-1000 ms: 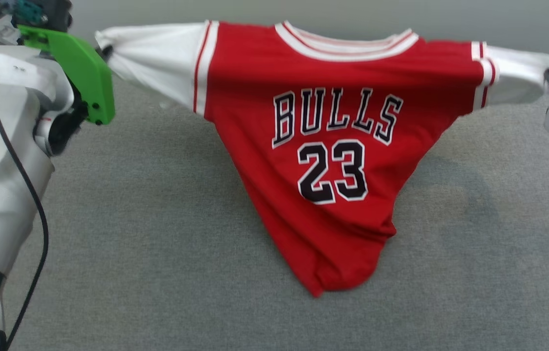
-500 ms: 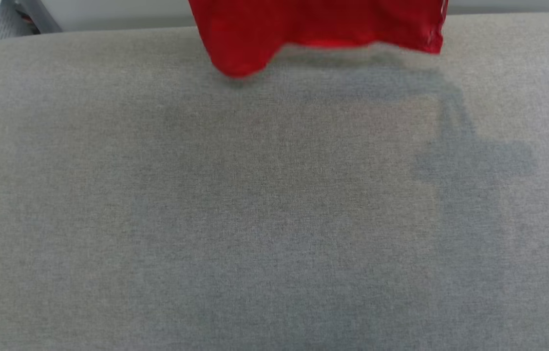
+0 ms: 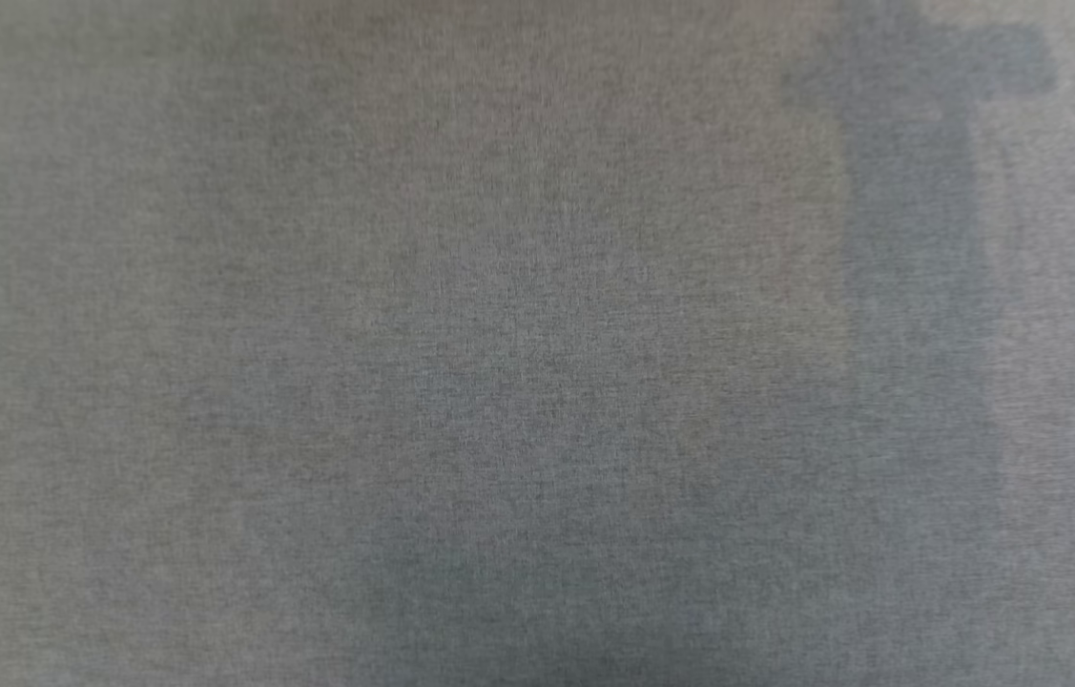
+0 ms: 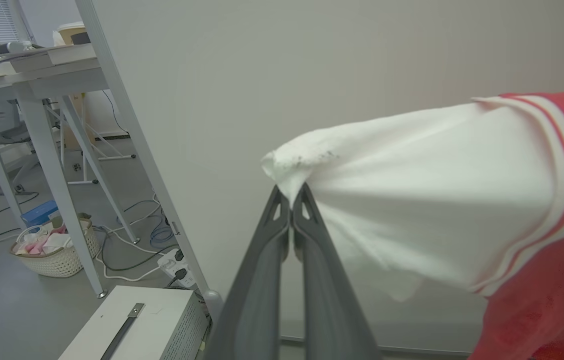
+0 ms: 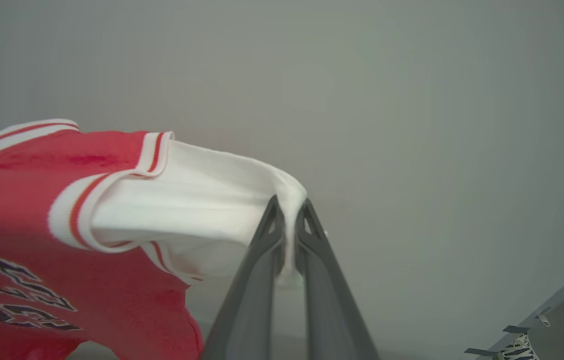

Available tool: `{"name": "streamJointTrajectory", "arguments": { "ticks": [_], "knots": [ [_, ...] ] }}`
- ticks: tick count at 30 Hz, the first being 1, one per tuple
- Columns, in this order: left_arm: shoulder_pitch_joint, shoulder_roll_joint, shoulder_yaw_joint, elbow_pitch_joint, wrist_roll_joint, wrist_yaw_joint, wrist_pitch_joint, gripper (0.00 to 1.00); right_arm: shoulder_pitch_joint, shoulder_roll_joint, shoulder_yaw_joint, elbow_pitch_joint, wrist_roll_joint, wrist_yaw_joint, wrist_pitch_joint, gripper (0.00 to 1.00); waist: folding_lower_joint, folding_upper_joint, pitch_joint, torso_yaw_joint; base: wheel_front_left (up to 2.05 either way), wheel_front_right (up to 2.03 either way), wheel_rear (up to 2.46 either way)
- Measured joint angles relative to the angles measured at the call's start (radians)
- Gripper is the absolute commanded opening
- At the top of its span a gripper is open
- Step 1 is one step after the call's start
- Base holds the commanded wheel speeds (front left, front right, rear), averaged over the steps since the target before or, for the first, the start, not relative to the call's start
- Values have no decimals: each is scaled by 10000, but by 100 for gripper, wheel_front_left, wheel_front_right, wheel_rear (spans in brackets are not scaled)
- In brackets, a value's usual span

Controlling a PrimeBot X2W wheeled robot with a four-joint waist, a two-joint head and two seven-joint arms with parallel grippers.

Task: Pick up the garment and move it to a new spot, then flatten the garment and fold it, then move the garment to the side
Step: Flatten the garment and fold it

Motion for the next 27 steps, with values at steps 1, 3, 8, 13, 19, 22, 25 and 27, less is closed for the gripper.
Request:
{"name": "streamJointTrajectory", "arguments": {
  "ticks": [1, 3, 8, 13, 19, 22, 25, 27],
  "knots": [
    [11, -59, 23, 150, -46, -59, -138, 0, -9, 44, 36, 238, 2, -4, -104, 0, 0, 0, 164, 12, 0, 0, 0],
    [81, -186, 27, 418, -180, -182, -295, 0, -3, 121, 142, 665, 6, -6, -316, 0, 0, 0, 426, 33, 0, 0, 0],
    [653, -435, 86, 1055, -493, -531, -464, 0, 175, 203, 525, 1467, 380, -6, -848, 0, 1, 0, 884, 83, 0, 0, 0],
    [1470, -539, 155, 1490, -899, -706, -554, 0, 1275, 174, 1030, 1835, 1078, -8, -1266, 0, 0, 0, 809, 117, 0, 0, 0],
    [3155, -876, 249, 1446, -1522, -792, -825, 0, 3344, -75, 1618, 1636, 2217, -8, -1785, 0, 0, 0, 452, 172, 0, 0, 0],
    [4421, -1095, 86, 1012, -1726, -794, -913, 0, 4623, -261, 1766, 1210, 2759, -8, -1964, 0, -1, 0, 170, 222, 0, 0, 0],
    [5730, -1185, -102, 437, -2017, -794, -986, 0, 5890, -418, 1900, 581, 3290, -8, -1946, 0, -1, 0, -182, 267, 0, 0, 0],
    [6512, -1122, -199, 71, -2207, -794, -1020, 0, 6715, -464, 1946, 104, 3593, -8, -1779, 0, -2, 0, -433, 284, 0, 0, 0]
  ]
}}
